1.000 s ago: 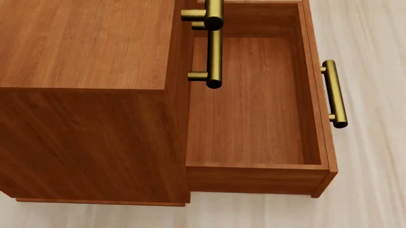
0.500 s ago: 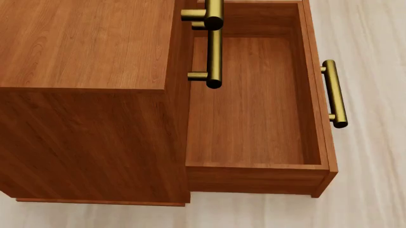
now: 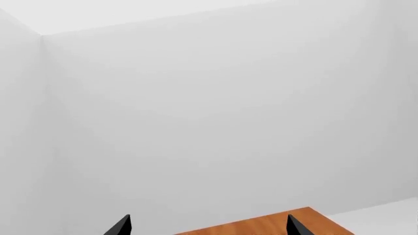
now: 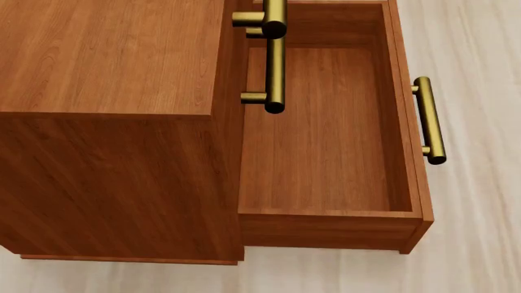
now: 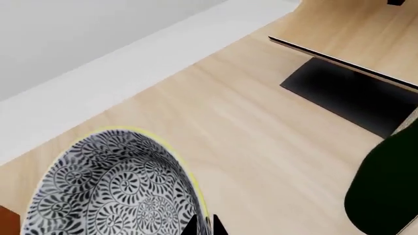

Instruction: Put the bowl in the bottom drawer of the cabinet.

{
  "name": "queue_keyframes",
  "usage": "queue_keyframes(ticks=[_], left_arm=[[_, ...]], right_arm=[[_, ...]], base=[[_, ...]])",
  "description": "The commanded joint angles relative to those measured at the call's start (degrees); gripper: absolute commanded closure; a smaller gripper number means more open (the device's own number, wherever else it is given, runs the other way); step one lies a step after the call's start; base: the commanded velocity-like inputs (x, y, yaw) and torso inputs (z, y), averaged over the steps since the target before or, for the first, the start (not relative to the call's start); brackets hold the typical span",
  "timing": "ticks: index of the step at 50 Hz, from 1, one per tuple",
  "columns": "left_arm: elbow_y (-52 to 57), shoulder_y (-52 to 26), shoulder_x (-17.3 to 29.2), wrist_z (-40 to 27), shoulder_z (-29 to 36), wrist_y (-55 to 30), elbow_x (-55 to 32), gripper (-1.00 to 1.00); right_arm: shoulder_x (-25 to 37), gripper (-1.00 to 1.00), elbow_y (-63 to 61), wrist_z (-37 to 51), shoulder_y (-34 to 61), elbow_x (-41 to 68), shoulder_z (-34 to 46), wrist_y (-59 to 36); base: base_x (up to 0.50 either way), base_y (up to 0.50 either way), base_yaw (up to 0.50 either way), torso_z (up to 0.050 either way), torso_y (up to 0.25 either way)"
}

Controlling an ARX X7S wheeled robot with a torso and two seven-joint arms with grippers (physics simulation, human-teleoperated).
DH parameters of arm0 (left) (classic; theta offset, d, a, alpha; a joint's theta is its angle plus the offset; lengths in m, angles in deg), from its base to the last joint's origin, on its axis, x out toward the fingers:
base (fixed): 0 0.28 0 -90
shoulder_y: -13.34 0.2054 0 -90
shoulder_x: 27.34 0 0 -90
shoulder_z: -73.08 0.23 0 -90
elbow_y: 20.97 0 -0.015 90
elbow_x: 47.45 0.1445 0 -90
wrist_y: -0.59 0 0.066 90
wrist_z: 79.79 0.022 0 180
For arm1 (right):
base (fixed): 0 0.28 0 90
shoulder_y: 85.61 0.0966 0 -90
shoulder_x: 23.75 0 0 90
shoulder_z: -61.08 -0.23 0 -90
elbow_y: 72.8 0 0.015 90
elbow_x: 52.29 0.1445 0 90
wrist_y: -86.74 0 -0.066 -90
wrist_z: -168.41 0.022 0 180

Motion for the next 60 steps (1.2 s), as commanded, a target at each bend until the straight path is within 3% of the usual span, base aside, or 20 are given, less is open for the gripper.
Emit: queue_keyframes(ticks=[1, 18, 60], left_arm=[[0.0, 0.5, 0.1, 0.0, 0.2, 0.5, 0.3, -1.00], [-0.7, 1.2, -0.2, 0.7, 1.2, 1.9, 1.9, -1.00], [-0.9, 1.1, 0.3, 0.4, 2.0, 2.3, 1.6, -1.00]], right_arm=[[-0.6, 1.00, -0.6, 0.9, 4.0, 1.4, 1.5, -0.3], [-0.3, 1.00, -2.1, 4.5, 10.2, 6.3, 2.4, -2.1], [-7.8, 1.00, 9.6, -0.2, 28.9, -3.6, 22.0, 1.0]], base=[[0.00, 0.00, 0.00, 0.000, 0.000], [0.00, 0.00, 0.00, 0.000, 0.000], [0.00, 0.00, 0.00, 0.000, 0.000]])
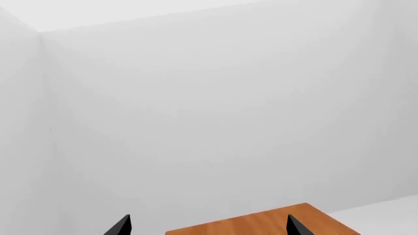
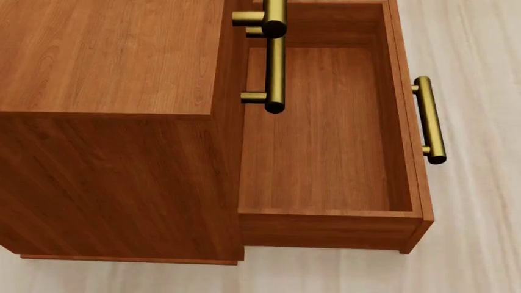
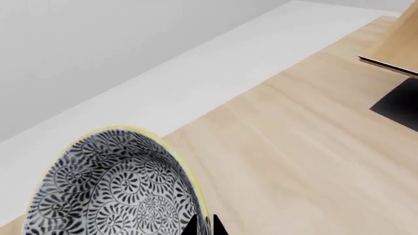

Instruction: Put the bowl in the bottom drawer of the cabinet.

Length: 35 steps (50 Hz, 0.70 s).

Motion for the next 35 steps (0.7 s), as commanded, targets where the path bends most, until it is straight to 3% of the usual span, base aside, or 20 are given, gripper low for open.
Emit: queue_keyframes(ticks=[1, 35], left_arm=[[-0.2, 0.1, 0.1, 0.0, 0.1, 0.2, -0.1, -1.00], [1.8, 1.7, 2.7, -1.2, -2.5, 0.2, -3.5, -1.00]], right_arm=[[-2.5, 1.00, 3.8, -2.7, 5.0, -3.7, 5.0, 1.6], [-9.8, 1.00, 11.5, -9.5, 12.2, -9.9, 15.2, 3.9]], base=[[0.00, 0.00, 0.00, 0.000, 0.000], [0.00, 0.00, 0.00, 0.000, 0.001]])
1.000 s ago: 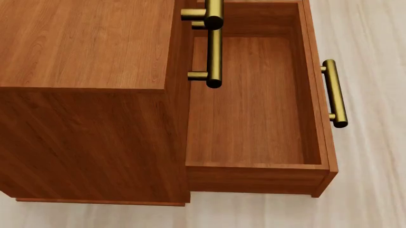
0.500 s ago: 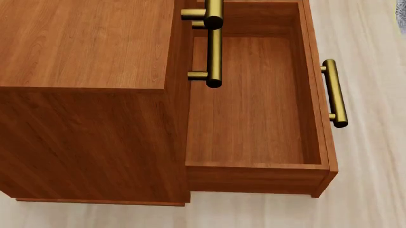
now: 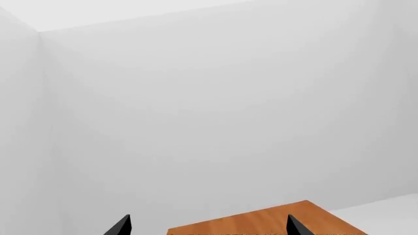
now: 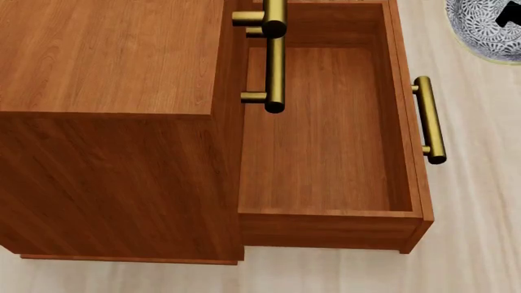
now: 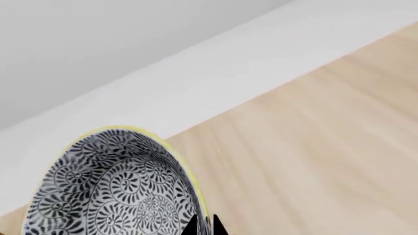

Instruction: Put the bowl in the bottom drawer of the cabinet.

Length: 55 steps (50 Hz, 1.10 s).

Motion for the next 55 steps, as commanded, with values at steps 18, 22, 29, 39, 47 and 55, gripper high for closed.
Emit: queue_keyframes(ticks=[18, 22, 29, 39, 47, 55], left_arm=[[3.8, 2.4, 4.2, -2.8, -5.5, -0.4, -7.7, -1.00], [3.9, 2.7, 4.4, -2.9, -5.7, -0.2, -7.9, -1.00], [4.2, 2.7, 4.7, -3.1, -5.8, -0.1, -8.3, -1.00], [4.6, 2.9, 5.1, -3.5, -6.2, 0.1, -8.8, -1.00], [4.8, 3.7, 5.3, -3.4, -6.3, 0.6, -8.5, -1.00], [5.1, 4.1, 5.7, -3.6, -6.7, 0.9, -8.9, -1.00]], right_arm=[[-4.7, 1.00, 4.7, -5.1, 10.4, -6.1, 12.1, -3.6], [-4.9, 1.00, 4.9, -5.5, 11.1, -6.2, 12.7, -4.1], [-5.1, 1.00, 5.7, -7.0, 12.3, -7.2, 15.2, -5.2], [-4.7, 1.00, 5.3, -9.3, 14.0, -8.4, 19.1, -7.7], [-4.9, 1.00, 5.3, -10.9, 14.3, -9.0, 21.2, -8.3], [-5.0, 1.00, 4.9, -11.9, 14.2, -9.2, 22.7, -9.0]], base=[[0.00, 0.00, 0.00, 0.000, 0.000], [0.00, 0.00, 0.00, 0.000, 0.003], [0.00, 0.00, 0.00, 0.000, 0.000], [0.00, 0.00, 0.00, 0.000, 0.000], [0.00, 0.00, 0.00, 0.000, 0.001], [0.00, 0.00, 0.00, 0.000, 0.000]])
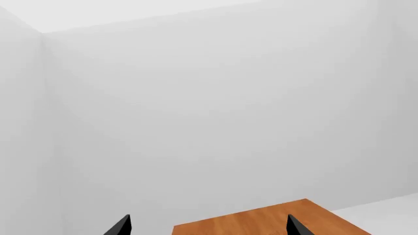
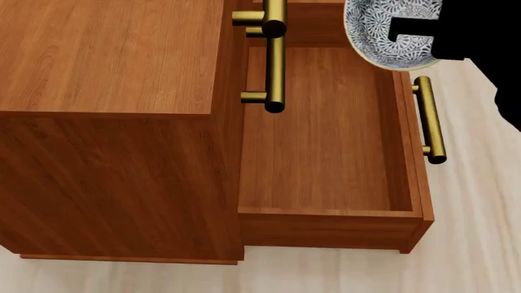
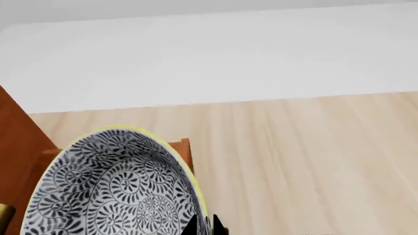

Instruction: Put the bowl in the bottom drawer of the cabinet.

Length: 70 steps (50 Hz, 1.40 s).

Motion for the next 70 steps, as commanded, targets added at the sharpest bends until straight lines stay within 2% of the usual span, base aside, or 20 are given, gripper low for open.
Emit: queue_keyframes(ticks=[1, 70], left_arm=[[0.4, 0.6, 0.5, -0.2, -0.4, 0.5, -0.3, -1.00], [1.4, 3.1, 2.8, -1.3, -1.5, 2.8, -1.7, -1.00]], right_arm=[[0.0, 1.00, -0.8, -2.1, 0.9, -1.0, 2.7, -1.3], [0.0, 1.00, -3.5, -7.4, -1.5, -1.6, 10.8, -4.0]], base=[[0.00, 0.00, 0.00, 0.000, 0.000], [0.00, 0.00, 0.00, 0.000, 0.000]])
